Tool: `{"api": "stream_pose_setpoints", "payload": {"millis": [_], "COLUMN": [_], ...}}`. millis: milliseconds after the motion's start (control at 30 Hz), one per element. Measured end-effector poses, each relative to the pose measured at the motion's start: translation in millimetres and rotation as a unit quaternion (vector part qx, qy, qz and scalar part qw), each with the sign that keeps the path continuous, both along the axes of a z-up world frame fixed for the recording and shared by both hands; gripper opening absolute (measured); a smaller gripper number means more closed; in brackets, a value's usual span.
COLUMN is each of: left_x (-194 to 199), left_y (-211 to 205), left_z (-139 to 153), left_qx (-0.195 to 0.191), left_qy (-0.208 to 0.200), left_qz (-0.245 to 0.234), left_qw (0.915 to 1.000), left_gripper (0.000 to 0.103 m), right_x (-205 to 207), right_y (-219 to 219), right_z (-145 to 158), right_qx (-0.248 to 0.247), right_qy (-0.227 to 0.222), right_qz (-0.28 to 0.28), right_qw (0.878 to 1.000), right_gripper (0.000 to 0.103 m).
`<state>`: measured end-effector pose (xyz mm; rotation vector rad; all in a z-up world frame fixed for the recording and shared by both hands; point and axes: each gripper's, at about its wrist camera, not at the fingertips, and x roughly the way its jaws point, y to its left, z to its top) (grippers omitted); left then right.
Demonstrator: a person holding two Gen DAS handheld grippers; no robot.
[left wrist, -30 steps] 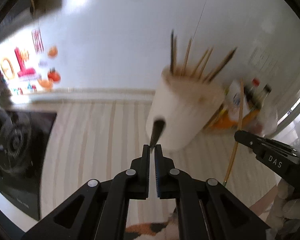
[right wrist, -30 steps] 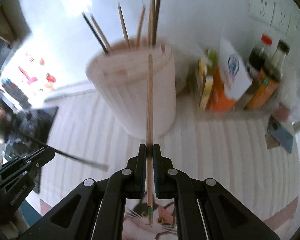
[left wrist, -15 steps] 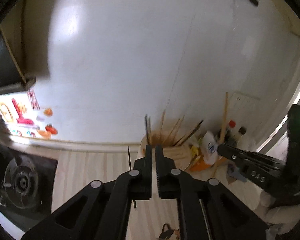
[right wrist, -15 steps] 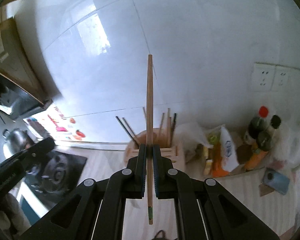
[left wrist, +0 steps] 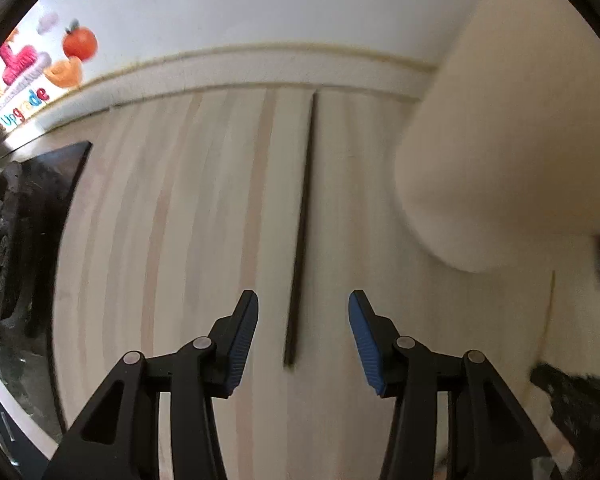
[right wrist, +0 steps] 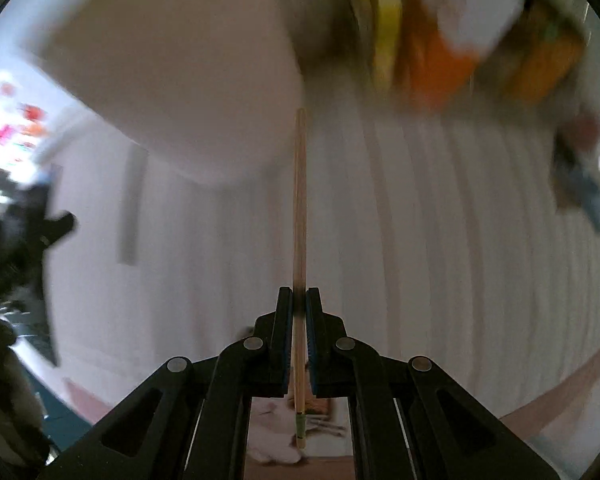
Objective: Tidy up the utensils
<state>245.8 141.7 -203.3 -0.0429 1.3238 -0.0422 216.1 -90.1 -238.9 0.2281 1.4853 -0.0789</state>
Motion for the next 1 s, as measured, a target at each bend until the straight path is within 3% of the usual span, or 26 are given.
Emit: {"api": "stream_pose_setpoints", "payload": {"millis": [67, 100, 133, 167, 200, 300, 467, 600, 700, 1000], "left_x": [13, 17, 21, 25, 27, 14, -91, -144, -138, -99], "left_y": [2, 4, 4, 5, 4, 7, 4, -10, -17, -36], "left_z": [-27, -30, -32, -32, -32, -33, -33, -36, -39, -47], "left_qx": [0.021, 0.018, 0.021, 0.013, 0.014, 0.007, -0.027, -0.039, -0.021, 0.001], "left_qy": [0.018, -0.01, -0.013, -0.012, -0.011, 0.006, 0.092, 0.122, 0.118, 0.103], "left_qz": [-0.002, -0.005, -0.009, -0.012, -0.014, -0.014, 0.01, 0.02, 0.009, 0.007], "left_qw": [0.9996, 0.9998, 0.9997, 0.9998, 0.9997, 0.9999, 0.9953, 0.9916, 0.9927, 0.9947], "left_gripper": [0.048, 0.042, 0.036, 0.015, 0.003, 0.004, 0.004, 0.004, 0.009, 0.01], "right_x": [2, 3, 4, 5, 8, 16, -1, -38, -45, -36], "right_y": [1, 1, 0, 1, 2, 0, -5, -8, -7, 17], "right_z": [-32, -43, -51, -51, -52, -57, -63, -69, -74, -90], "right_qx": [-0.024, -0.029, -0.033, -0.042, -0.051, -0.043, -0.014, -0.005, -0.009, -0.027], "right_qy": [0.025, 0.033, 0.041, 0.025, 0.028, 0.029, 0.069, 0.094, 0.099, 0.125], "right_qz": [-0.005, -0.006, -0.008, -0.011, -0.005, -0.018, -0.021, 0.005, 0.028, 0.08], "right_qw": [0.999, 0.999, 0.999, 0.999, 0.998, 0.998, 0.997, 0.996, 0.995, 0.989], "right_gripper": [0.007, 0.007, 0.007, 0.007, 0.007, 0.007, 0.007, 0.007, 0.007, 0.008]}}
